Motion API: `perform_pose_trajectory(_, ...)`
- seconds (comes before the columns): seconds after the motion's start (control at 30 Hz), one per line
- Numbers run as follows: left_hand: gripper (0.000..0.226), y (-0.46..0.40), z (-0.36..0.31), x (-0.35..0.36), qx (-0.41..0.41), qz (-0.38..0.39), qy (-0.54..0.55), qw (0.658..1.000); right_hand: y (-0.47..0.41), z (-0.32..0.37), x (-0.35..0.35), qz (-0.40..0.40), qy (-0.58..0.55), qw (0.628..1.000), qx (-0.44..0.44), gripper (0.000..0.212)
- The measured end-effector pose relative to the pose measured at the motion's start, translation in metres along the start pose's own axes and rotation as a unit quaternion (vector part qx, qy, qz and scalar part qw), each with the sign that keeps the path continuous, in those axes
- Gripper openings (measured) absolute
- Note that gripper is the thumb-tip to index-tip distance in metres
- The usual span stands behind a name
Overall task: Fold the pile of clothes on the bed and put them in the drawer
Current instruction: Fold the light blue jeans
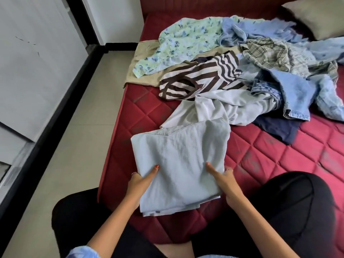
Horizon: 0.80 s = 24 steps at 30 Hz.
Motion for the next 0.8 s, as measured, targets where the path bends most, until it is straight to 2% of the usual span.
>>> perform_pose_trajectory(0.07, 0.103, -0.002, 0.002, 0.002, -0.005, -0.007, 0.016, 1.000, -0.006, -0.005, 0.010, 0.043, -0.002, 0.999, 0.017, 0.091)
perform_pose_trajectory(0.17, 0.096, -0.002, 0.000, 0.003, -0.013, 0.010, 0.034, 0.999, -0.003, 0.006, 0.009, 0.072, -0.011, 0.997, -0.001, 0.053)
perform_pose_trajectory(0.23, 0.086, -0.001, -0.003, 0.007, -0.020, 0.041, 0.066, 0.997, -0.001, 0.011, 0.009, 0.124, -0.004, 0.992, 0.006, 0.047)
perform_pose_trajectory(0.33, 0.075, 0.002, -0.007, 0.009, -0.017, 0.060, 0.109, 0.992, 0.005, 0.015, 0.014, 0.179, 0.017, 0.983, 0.034, 0.052)
perform_pose_trajectory(0.4, 0.061, 0.007, -0.008, 0.010, -0.010, 0.054, 0.135, 0.989, 0.008, 0.012, 0.016, 0.187, 0.012, 0.981, 0.048, 0.056)
perform_pose_trajectory(0.5, 0.053, 0.021, -0.014, 0.008, 0.004, 0.054, 0.161, 0.985, 0.017, 0.007, 0.018, 0.187, -0.031, 0.981, 0.045, 0.053)
perform_pose_trajectory(0.63, 0.036, 0.043, -0.033, 0.003, 0.039, 0.048, 0.160, 0.985, 0.030, 0.003, 0.015, 0.200, -0.091, 0.975, 0.040, 0.050)
perform_pose_trajectory(0.8, 0.021, 0.065, -0.078, 0.002, 0.100, 0.030, 0.147, 0.984, 0.039, 0.018, 0.003, 0.222, -0.148, 0.964, 0.001, 0.065)
Point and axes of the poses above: each hand's wrist, its own y-axis away from the middle knuckle, its own x-axis out of the palm, z = x × y, the point moved 9 cm from there along -y, towards the middle knuckle, and after that the axes turned 5 degrees about x, right-handed, at the moved point
